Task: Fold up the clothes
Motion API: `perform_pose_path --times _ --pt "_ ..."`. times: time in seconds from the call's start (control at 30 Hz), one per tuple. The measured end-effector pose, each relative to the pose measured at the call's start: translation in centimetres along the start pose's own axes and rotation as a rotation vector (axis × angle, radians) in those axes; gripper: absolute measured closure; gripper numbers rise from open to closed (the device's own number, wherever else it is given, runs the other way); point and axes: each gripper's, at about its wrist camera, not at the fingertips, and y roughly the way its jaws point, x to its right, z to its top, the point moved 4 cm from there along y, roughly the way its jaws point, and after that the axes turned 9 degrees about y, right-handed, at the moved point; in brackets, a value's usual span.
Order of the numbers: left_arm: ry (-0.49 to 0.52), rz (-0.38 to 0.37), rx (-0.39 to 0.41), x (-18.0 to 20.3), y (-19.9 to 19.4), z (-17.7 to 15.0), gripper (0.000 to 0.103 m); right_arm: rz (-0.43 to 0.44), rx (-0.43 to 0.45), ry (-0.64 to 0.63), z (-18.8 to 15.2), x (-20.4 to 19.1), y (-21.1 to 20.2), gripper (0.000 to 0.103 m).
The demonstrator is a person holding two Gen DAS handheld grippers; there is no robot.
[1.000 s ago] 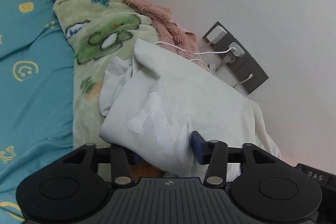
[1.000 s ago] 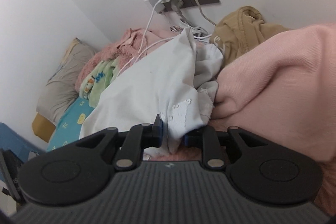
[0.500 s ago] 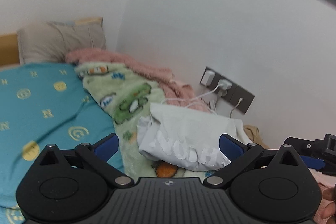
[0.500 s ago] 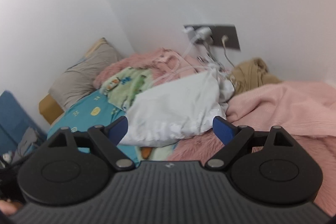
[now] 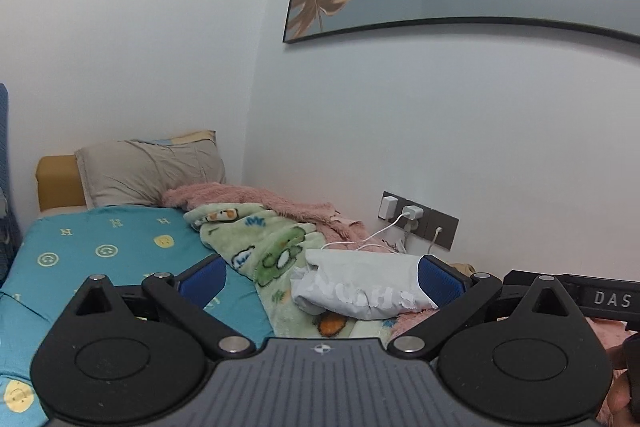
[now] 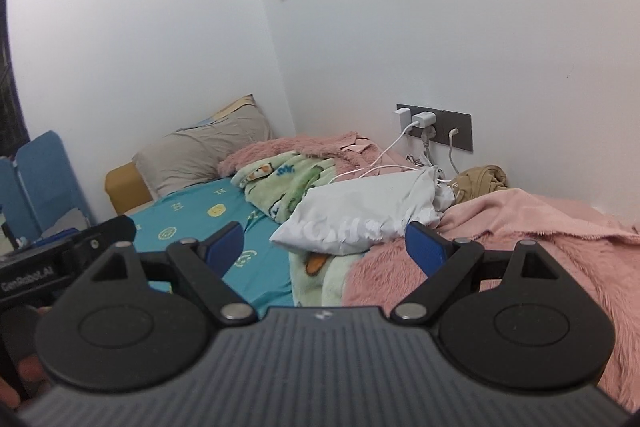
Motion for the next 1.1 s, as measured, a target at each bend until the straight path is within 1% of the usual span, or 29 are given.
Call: perform_pose_path --times 0.1,0.2,0.3,0.43,0.67,0.77,1.1 --pt "-0.010 0.016 -0.007 0.0 -1.7 -0.5 0.000 0.011 0.020 -0.041 -0.6 -0.9 -1.0 0.014" --pt "0.025 0.040 0.006 0.1 -3.3 -1.1 0.000 0.022 0.037 -0.073 -0.9 -1.6 -2.1 0.014" --pt "0.003 0.047 0.000 -0.4 -4.2 -2.1 0.000 0.028 0.049 -0.078 -1.0 -1.8 -2.7 0.014" --pt "0.013 0.036 -0.007 -0.9 -4.6 -3.1 0.000 0.019 0.036 -0.079 -1.6 -2.0 -2.4 0.014" --pt "0.028 0.053 0.014 -1.5 -5.5 -3.2 0.000 0.015 0.012 -0.104 -3.1 -2.5 -1.9 0.014" --pt "0.019 0.066 0.012 -1.9 -5.6 -3.3 0.000 0.009 0.014 -0.127 -3.8 -2.8 -2.0 0.014" --pt "0.021 0.061 0.001 -2.0 -5.0 -3.5 0.000 0.014 0.008 -0.139 -4.4 -3.4 -1.7 0.014"
